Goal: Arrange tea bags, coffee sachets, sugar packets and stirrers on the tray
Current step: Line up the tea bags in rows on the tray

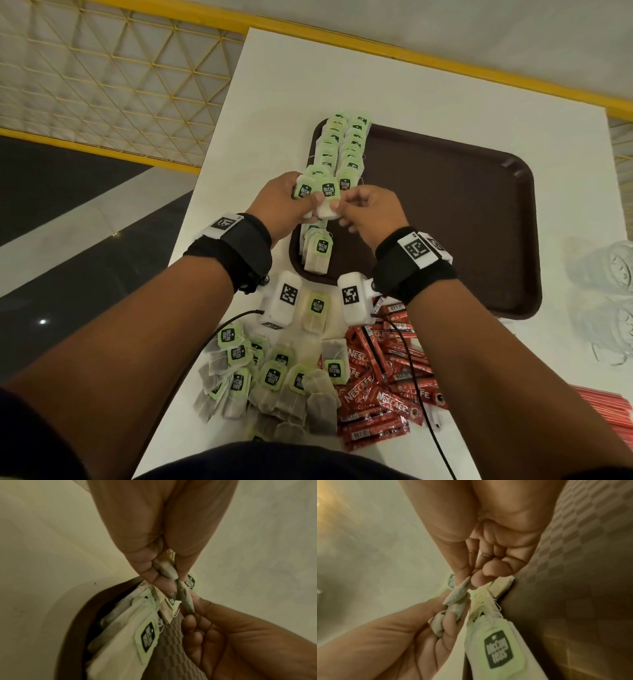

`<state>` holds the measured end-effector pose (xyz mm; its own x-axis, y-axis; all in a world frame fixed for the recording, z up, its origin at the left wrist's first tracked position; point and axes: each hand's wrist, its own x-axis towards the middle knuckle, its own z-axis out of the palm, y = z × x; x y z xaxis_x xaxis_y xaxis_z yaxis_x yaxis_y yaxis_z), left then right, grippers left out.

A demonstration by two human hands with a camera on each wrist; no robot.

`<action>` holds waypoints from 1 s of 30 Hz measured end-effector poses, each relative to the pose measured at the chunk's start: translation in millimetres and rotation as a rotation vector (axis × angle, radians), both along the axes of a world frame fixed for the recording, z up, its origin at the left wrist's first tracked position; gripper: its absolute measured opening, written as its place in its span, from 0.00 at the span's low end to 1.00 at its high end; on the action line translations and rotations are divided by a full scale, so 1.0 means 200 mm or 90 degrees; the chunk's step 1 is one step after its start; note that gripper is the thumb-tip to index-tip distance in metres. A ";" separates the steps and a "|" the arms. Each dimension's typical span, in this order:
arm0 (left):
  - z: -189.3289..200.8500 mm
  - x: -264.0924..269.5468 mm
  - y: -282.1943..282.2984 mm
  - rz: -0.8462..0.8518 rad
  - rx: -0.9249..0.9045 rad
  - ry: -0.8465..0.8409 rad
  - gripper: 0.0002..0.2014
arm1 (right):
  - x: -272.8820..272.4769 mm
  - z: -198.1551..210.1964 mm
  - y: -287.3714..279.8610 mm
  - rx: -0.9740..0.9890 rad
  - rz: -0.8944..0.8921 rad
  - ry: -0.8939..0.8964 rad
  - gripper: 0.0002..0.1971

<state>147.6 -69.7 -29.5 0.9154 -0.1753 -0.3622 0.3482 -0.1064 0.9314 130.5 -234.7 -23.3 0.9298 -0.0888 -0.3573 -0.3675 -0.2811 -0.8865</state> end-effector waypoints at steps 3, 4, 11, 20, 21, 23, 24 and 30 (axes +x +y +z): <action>-0.01 0.00 0.01 0.009 -0.015 0.009 0.14 | 0.00 -0.04 -0.04 0.039 -0.067 0.036 0.03; -0.01 -0.01 0.02 0.015 -0.013 0.011 0.13 | 0.00 -0.06 -0.06 0.045 -0.086 0.052 0.03; -0.03 0.00 0.05 0.040 -0.025 0.044 0.12 | 0.05 -0.12 -0.09 -0.042 -0.104 0.098 0.06; -0.03 0.00 0.06 0.003 -0.001 0.069 0.14 | 0.09 -0.14 -0.08 -0.196 -0.063 0.069 0.11; -0.03 0.00 0.06 0.002 0.008 0.064 0.14 | 0.09 -0.14 -0.09 -0.190 -0.057 0.072 0.11; -0.03 0.00 0.07 0.004 0.019 0.055 0.14 | 0.08 -0.13 -0.11 -0.166 -0.052 0.063 0.11; -0.03 0.00 0.06 0.004 0.023 0.051 0.14 | 0.07 -0.12 -0.12 -0.157 -0.052 0.044 0.11; -0.01 -0.01 0.03 -0.001 0.030 0.017 0.14 | -0.01 -0.01 -0.05 -0.044 0.011 -0.026 0.13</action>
